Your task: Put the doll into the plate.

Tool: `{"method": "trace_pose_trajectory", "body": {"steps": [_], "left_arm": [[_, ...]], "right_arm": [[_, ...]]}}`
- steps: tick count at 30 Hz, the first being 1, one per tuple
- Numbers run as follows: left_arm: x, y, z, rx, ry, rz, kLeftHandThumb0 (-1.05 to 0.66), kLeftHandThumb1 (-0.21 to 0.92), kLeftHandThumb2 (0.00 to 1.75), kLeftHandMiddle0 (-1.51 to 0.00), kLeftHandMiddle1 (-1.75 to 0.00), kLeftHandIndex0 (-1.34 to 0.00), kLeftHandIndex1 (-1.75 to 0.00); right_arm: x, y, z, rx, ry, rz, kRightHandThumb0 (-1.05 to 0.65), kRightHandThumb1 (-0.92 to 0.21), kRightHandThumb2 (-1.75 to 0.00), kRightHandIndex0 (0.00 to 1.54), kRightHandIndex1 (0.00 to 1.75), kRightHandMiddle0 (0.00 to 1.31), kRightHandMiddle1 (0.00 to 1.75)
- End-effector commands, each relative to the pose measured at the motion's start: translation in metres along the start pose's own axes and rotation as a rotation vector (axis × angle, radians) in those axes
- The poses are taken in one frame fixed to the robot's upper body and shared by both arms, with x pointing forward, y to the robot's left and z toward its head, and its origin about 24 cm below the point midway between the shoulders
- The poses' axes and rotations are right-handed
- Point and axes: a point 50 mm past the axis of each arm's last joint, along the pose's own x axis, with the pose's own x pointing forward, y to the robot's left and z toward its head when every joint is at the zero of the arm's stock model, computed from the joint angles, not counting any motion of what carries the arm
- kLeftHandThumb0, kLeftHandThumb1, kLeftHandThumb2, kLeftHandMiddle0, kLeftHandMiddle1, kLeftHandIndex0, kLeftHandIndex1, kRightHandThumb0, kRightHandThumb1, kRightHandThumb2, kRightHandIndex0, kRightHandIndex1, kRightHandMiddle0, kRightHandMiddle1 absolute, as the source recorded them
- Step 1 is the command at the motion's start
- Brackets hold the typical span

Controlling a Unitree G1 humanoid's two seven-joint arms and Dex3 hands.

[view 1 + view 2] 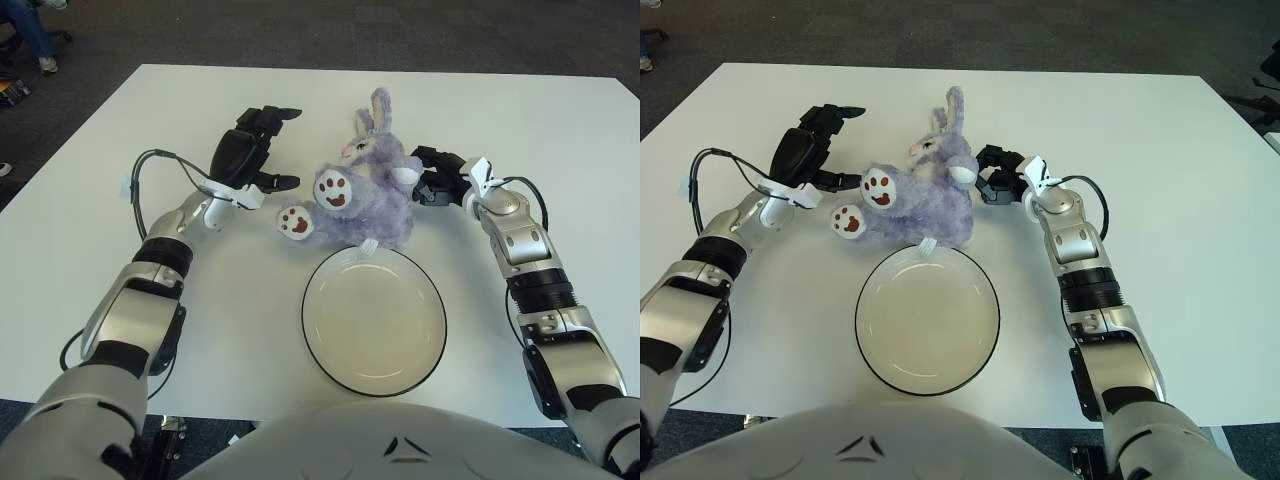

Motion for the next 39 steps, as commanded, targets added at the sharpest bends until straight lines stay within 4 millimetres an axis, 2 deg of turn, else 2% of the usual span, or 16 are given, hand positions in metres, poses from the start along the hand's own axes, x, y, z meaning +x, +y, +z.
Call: {"method": "trace_pose_trajectory", "body": {"steps": [1, 12, 16, 27, 34, 39], "left_arm": [[0.013, 0.005, 0.001, 0.165, -0.133, 0.002, -0.66, 0.63, 0.64, -0.21, -0.11, 0.00, -0.50], [0.029, 0.002, 0.006, 0.291, -0.246, -0.003, -0.80, 0.74, 0.51, -0.15, -0.01, 0.00, -0.34], [0.034, 0.003, 0.009, 0.320, -0.299, 0.021, -0.83, 0.80, 0.44, -0.14, 0.00, 0.00, -0.33], [0.046, 0.000, 0.023, 0.368, -0.416, 0.110, -0.83, 0.84, 0.39, -0.13, 0.00, 0.00, -0.38], [0.057, -0.005, 0.033, 0.420, -0.503, 0.091, -0.79, 0.90, 0.40, -0.12, 0.00, 0.00, -0.47], [0.067, -0.008, 0.040, 0.466, -0.569, 0.061, -0.77, 0.92, 0.54, -0.10, 0.00, 0.00, -0.35]], "right_arm": [[-0.005, 0.009, -0.021, 0.043, 0.091, 0.046, -0.01, -0.58, -0.98, 0.34, 1.72, 0.34, 1.69], [-0.007, 0.012, -0.018, 0.041, 0.087, 0.056, -0.01, -0.56, -1.00, 0.35, 1.72, 0.35, 1.69], [-0.009, 0.013, -0.017, 0.048, 0.081, 0.061, -0.01, -0.54, -1.03, 0.36, 1.72, 0.36, 1.69], [-0.011, 0.013, -0.016, 0.059, 0.071, 0.073, -0.01, -0.53, -1.04, 0.36, 1.73, 0.36, 1.69], [-0.012, 0.014, -0.016, 0.063, 0.072, 0.081, -0.01, -0.55, -1.04, 0.35, 1.74, 0.34, 1.71], [-0.014, 0.014, -0.015, 0.065, 0.072, 0.086, -0.01, -0.55, -1.04, 0.34, 1.75, 0.34, 1.71]]}}
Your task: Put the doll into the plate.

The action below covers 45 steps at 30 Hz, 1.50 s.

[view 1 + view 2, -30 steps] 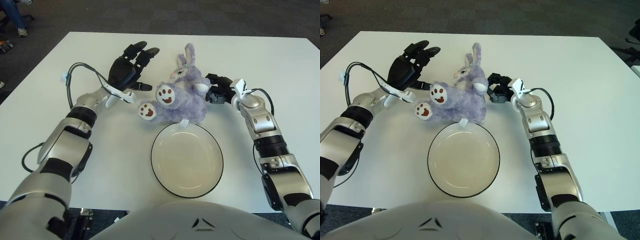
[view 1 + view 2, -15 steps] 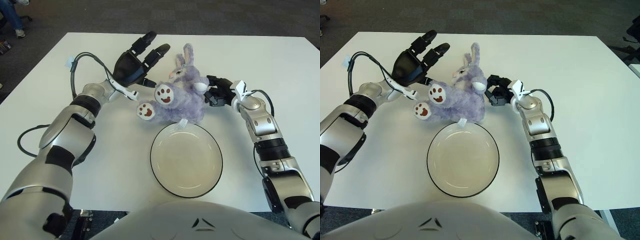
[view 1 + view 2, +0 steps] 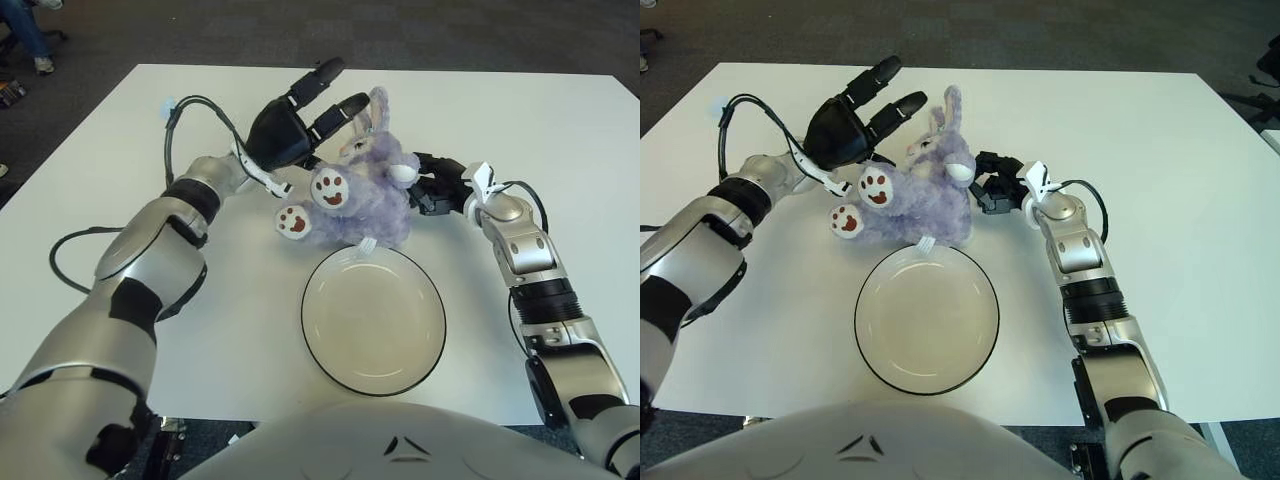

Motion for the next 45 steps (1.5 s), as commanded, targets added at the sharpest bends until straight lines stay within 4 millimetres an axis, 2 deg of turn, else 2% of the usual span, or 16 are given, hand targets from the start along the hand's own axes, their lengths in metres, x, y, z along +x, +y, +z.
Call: {"method": "trace_pose_trajectory", "body": {"steps": [1, 8, 13, 23, 27, 30, 33, 38, 42, 45], "left_arm": [[0.015, 0.004, -0.004, 0.045, -0.060, 0.010, -0.77, 0.92, 0.56, -0.09, 0.00, 0.00, -0.32], [0.027, 0.005, 0.002, 0.017, -0.158, -0.017, -0.76, 0.92, 0.68, -0.08, 0.00, 0.00, -0.19], [0.033, 0.005, 0.006, -0.008, -0.228, -0.053, -0.73, 0.92, 0.70, -0.06, 0.00, 0.00, -0.13], [0.039, 0.001, 0.009, 0.028, -0.319, -0.141, -0.73, 0.92, 0.72, -0.09, -0.01, 0.00, -0.22], [0.040, 0.000, 0.009, 0.043, -0.367, -0.196, -0.73, 0.92, 0.74, -0.09, -0.01, 0.00, -0.16], [0.041, 0.000, 0.009, 0.055, -0.399, -0.221, -0.69, 0.92, 0.73, -0.08, 0.00, 0.00, -0.10], [0.041, 0.000, 0.009, 0.067, -0.423, -0.233, -0.60, 0.92, 0.70, -0.08, 0.00, 0.00, -0.02], [0.044, 0.001, 0.008, 0.086, -0.471, -0.267, -0.50, 0.92, 0.67, -0.08, 0.00, 0.00, 0.00], [0.048, 0.003, 0.008, 0.077, -0.487, -0.307, -0.45, 0.88, 0.65, -0.08, 0.00, 0.00, 0.00], [0.052, 0.005, 0.006, 0.060, -0.491, -0.356, -0.31, 0.69, 0.82, -0.08, 0.00, 0.00, 0.00]], "right_arm": [[-0.004, 0.006, -0.016, 0.030, 0.071, 0.031, -0.01, -0.55, -1.04, 0.34, 1.75, 0.34, 1.71], [-0.006, 0.006, -0.014, 0.025, 0.076, 0.030, -0.01, -0.57, -1.01, 0.33, 1.75, 0.33, 1.71], [-0.007, 0.006, -0.012, 0.024, 0.070, 0.028, -0.01, -0.57, -1.01, 0.33, 1.75, 0.32, 1.71], [-0.008, 0.006, -0.010, 0.015, 0.065, 0.028, -0.01, -0.58, -1.00, 0.32, 1.75, 0.32, 1.71], [-0.009, 0.006, -0.010, 0.013, 0.076, 0.028, -0.01, -0.60, -0.98, 0.31, 1.75, 0.31, 1.71], [-0.010, 0.006, -0.009, 0.014, 0.081, 0.029, -0.01, -0.62, -0.94, 0.30, 1.74, 0.30, 1.71], [-0.011, 0.006, -0.009, 0.019, 0.083, 0.031, -0.01, -0.67, -0.82, 0.33, 1.66, 0.32, 1.64], [-0.013, 0.006, -0.007, 0.043, 0.081, 0.034, 0.00, -0.73, -0.69, 0.36, 1.58, 0.35, 1.57], [-0.014, 0.006, -0.006, 0.053, 0.080, 0.033, 0.00, -0.74, -0.66, 0.37, 1.56, 0.35, 1.56], [-0.015, 0.006, -0.006, 0.058, 0.083, 0.033, 0.00, -0.75, -0.65, 0.37, 1.55, 0.35, 1.55]]}}
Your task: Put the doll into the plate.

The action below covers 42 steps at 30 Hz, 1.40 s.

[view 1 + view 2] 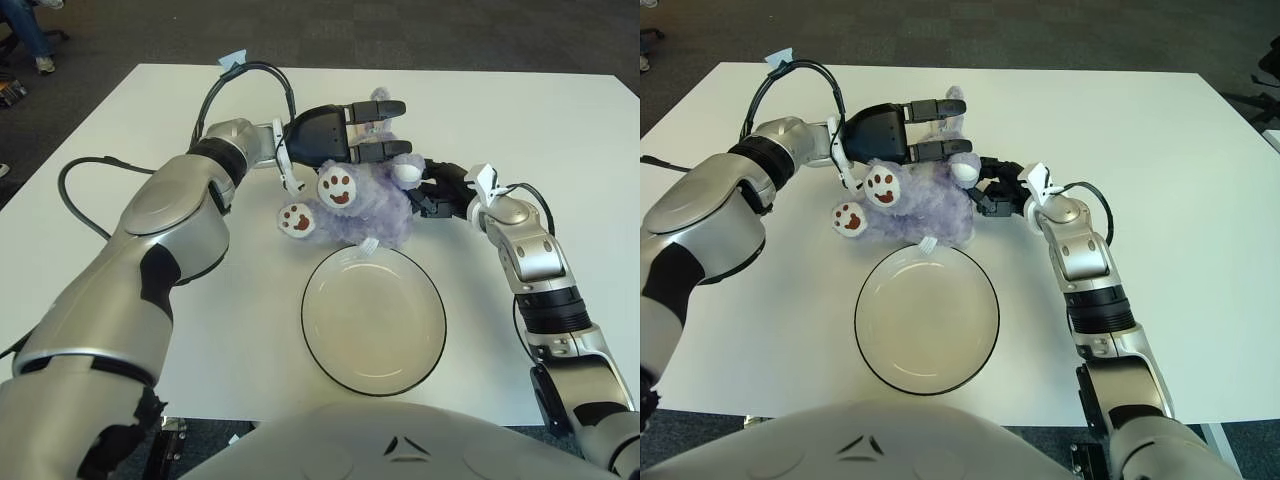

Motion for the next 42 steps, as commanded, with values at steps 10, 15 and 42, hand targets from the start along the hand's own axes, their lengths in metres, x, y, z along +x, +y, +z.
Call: {"method": "trace_pose_trajectory", "body": {"steps": [10, 15, 42], "left_arm": [[0.006, 0.011, -0.012, -0.111, 0.002, -0.166, 0.03, 0.33, 1.14, -0.08, 0.00, 0.00, 0.00], [0.007, 0.011, -0.014, -0.136, 0.019, -0.200, 0.11, 0.26, 1.19, -0.05, 0.00, 0.00, 0.00], [0.033, 0.000, 0.000, -0.319, 0.104, -0.338, 0.07, 0.18, 1.19, -0.02, 0.00, 0.00, 0.00]], "right_arm": [[-0.006, 0.003, -0.011, 0.028, 0.055, 0.010, -0.01, -0.70, -0.81, 0.30, 1.69, 0.28, 1.67], [-0.008, 0.003, -0.011, 0.020, 0.061, -0.001, -0.01, -0.69, -0.85, 0.26, 1.73, 0.25, 1.71], [-0.013, 0.005, -0.014, 0.072, 0.058, 0.087, 0.24, -0.63, -0.81, 0.47, 1.57, 0.09, 1.46]]}}
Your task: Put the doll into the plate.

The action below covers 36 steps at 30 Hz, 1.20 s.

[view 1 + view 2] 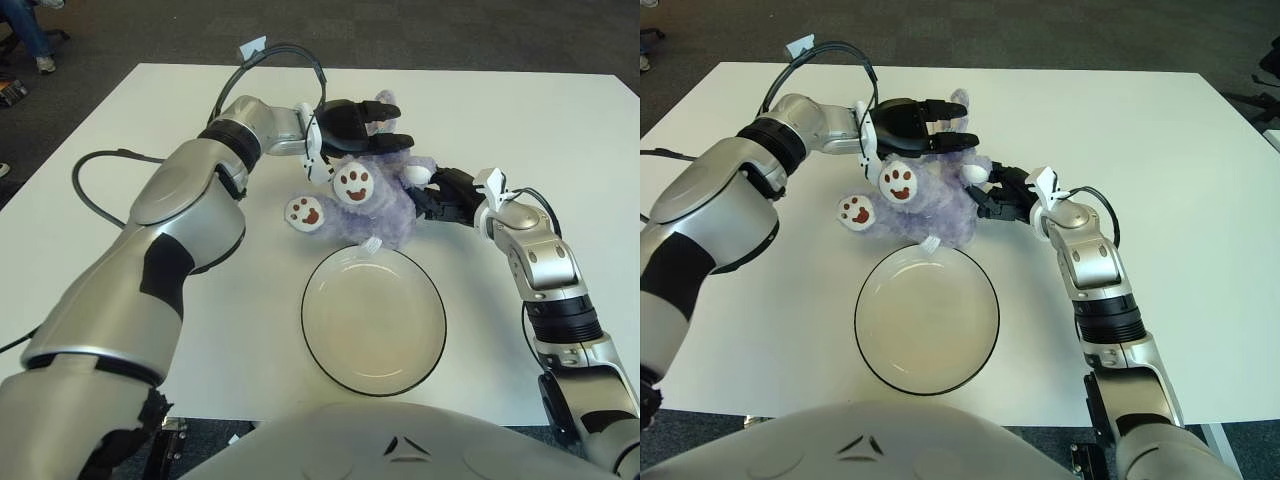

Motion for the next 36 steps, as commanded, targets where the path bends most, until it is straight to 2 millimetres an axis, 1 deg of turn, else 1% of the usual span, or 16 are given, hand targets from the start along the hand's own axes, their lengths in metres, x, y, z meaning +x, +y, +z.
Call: {"method": "trace_pose_trajectory", "body": {"steps": [1, 3, 8, 12, 13, 15, 18, 23, 24, 25, 26, 27, 28, 31, 33, 36], "left_arm": [[0.000, -0.005, 0.002, -0.041, 0.018, 0.006, 0.06, 0.18, 1.19, -0.02, 0.00, 0.00, 0.00], [0.000, -0.007, 0.003, -0.060, 0.017, 0.016, 0.02, 0.18, 1.17, -0.03, 0.00, 0.00, 0.00], [0.001, -0.010, 0.006, -0.094, 0.017, 0.026, -0.02, 0.18, 1.15, -0.05, -0.01, 0.00, 0.00], [0.004, -0.013, 0.008, -0.108, 0.035, 0.016, 0.03, 0.17, 1.16, -0.07, -0.02, 0.00, 0.00], [0.005, -0.013, 0.009, -0.124, 0.041, 0.012, 0.04, 0.17, 1.16, -0.07, -0.02, 0.00, 0.00], [0.006, -0.014, 0.010, -0.149, 0.047, 0.002, 0.05, 0.17, 1.17, -0.07, -0.02, 0.00, 0.00], [0.008, -0.015, 0.011, -0.173, 0.048, -0.018, 0.05, 0.17, 1.18, -0.07, -0.01, 0.00, 0.00], [0.010, -0.017, 0.014, -0.188, 0.040, -0.030, 0.08, 0.15, 1.20, -0.07, -0.01, 0.00, 0.00], [0.010, -0.017, 0.015, -0.190, 0.039, -0.030, 0.07, 0.15, 1.21, -0.07, -0.01, 0.00, 0.00], [0.010, -0.018, 0.015, -0.192, 0.037, -0.030, 0.06, 0.15, 1.21, -0.07, -0.01, 0.00, 0.00], [0.010, -0.018, 0.016, -0.193, 0.035, -0.029, 0.05, 0.15, 1.21, -0.07, -0.01, 0.00, 0.00], [0.010, -0.019, 0.016, -0.195, 0.032, -0.030, 0.03, 0.14, 1.20, -0.07, -0.01, 0.00, 0.00], [0.010, -0.020, 0.017, -0.195, 0.030, -0.030, 0.01, 0.15, 1.19, -0.07, -0.01, 0.00, 0.00], [0.011, -0.023, 0.019, -0.193, 0.026, -0.036, -0.05, 0.16, 1.16, -0.07, 0.00, 0.00, 0.00], [0.011, -0.026, 0.021, -0.193, 0.025, -0.046, -0.14, 0.18, 1.13, -0.07, 0.00, 0.00, 0.00], [0.013, -0.028, 0.023, -0.198, 0.023, -0.058, -0.16, 0.20, 1.11, -0.10, -0.02, -0.01, -0.01]], "right_arm": [[-0.003, 0.002, -0.012, 0.026, 0.056, 0.030, 0.27, -0.60, -0.82, 0.50, 1.55, 0.07, 1.42], [-0.004, 0.002, -0.012, 0.021, 0.056, 0.036, 0.35, -0.55, -0.86, 0.57, 1.52, 0.03, 1.36], [-0.006, 0.003, -0.013, 0.001, 0.049, 0.069, 0.40, -0.52, -0.89, 0.60, 1.51, 0.00, 1.34], [-0.009, 0.004, -0.012, -0.034, 0.039, 0.116, 0.42, -0.45, -1.04, 0.60, 1.60, 0.00, 1.36], [-0.010, 0.005, -0.012, -0.062, 0.038, 0.130, 0.42, -0.44, -1.06, 0.59, 1.61, 0.00, 1.37], [-0.011, 0.005, -0.011, -0.116, 0.041, 0.145, 0.44, -0.39, -1.17, 0.58, 1.69, 0.01, 1.41], [-0.012, 0.006, -0.011, -0.177, 0.041, 0.161, 0.46, -0.31, -1.30, 0.62, 1.73, 0.08, 1.42], [-0.014, 0.007, -0.011, -0.215, 0.006, 0.215, 0.49, -0.24, -1.40, 0.67, 1.74, 0.16, 1.38], [-0.015, 0.006, -0.011, -0.218, 0.002, 0.220, 0.44, -0.44, -1.11, 0.56, 1.70, 0.17, 1.38], [-0.015, 0.006, -0.011, -0.219, -0.002, 0.227, 0.42, -0.53, -0.96, 0.52, 1.67, 0.17, 1.38], [-0.016, 0.006, -0.011, -0.220, -0.005, 0.233, 0.39, -0.67, -0.74, 0.47, 1.63, 0.18, 1.38], [-0.016, 0.005, -0.012, -0.216, -0.008, 0.248, 0.37, -0.76, -0.60, 0.44, 1.60, 0.19, 1.38], [-0.016, 0.005, -0.012, -0.214, -0.011, 0.259, 0.36, -0.82, -0.50, 0.42, 1.58, 0.20, 1.38], [-0.015, 0.003, -0.014, -0.210, -0.026, 0.292, 0.35, -0.88, -0.41, 0.40, 1.55, 0.22, 1.37], [-0.015, 0.002, -0.015, -0.203, -0.038, 0.315, 0.34, -0.90, -0.37, 0.38, 1.55, 0.25, 1.36], [-0.015, 0.002, -0.015, -0.197, -0.051, 0.334, 0.34, -0.92, -0.36, 0.37, 1.55, 0.27, 1.35]]}}
